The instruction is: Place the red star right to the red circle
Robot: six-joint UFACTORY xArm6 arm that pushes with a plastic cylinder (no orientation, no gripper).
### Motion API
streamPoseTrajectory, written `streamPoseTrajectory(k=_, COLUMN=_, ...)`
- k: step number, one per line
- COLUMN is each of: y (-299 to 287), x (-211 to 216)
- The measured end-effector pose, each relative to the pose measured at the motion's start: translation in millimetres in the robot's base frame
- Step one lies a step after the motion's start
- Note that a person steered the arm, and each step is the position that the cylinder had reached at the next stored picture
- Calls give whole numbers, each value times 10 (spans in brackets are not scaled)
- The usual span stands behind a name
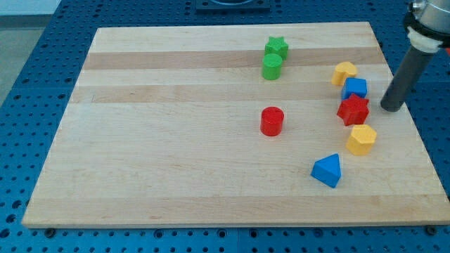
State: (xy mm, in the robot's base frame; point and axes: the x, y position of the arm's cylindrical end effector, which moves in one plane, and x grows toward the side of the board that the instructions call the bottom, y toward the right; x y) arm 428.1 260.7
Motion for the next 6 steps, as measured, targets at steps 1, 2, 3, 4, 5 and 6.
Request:
streamPoseTrajectory(k=1, y=-61, x=4)
streamPoseTrajectory(k=2, y=-141, x=4)
streamPoseTrajectory(k=3, y=-335, x=46)
streamPoseTrajectory(k=4, y=-498, x=60)
streamPoseTrajectory(k=5, y=-625, x=60)
streamPoseTrajectory(k=6, y=-782, x=60)
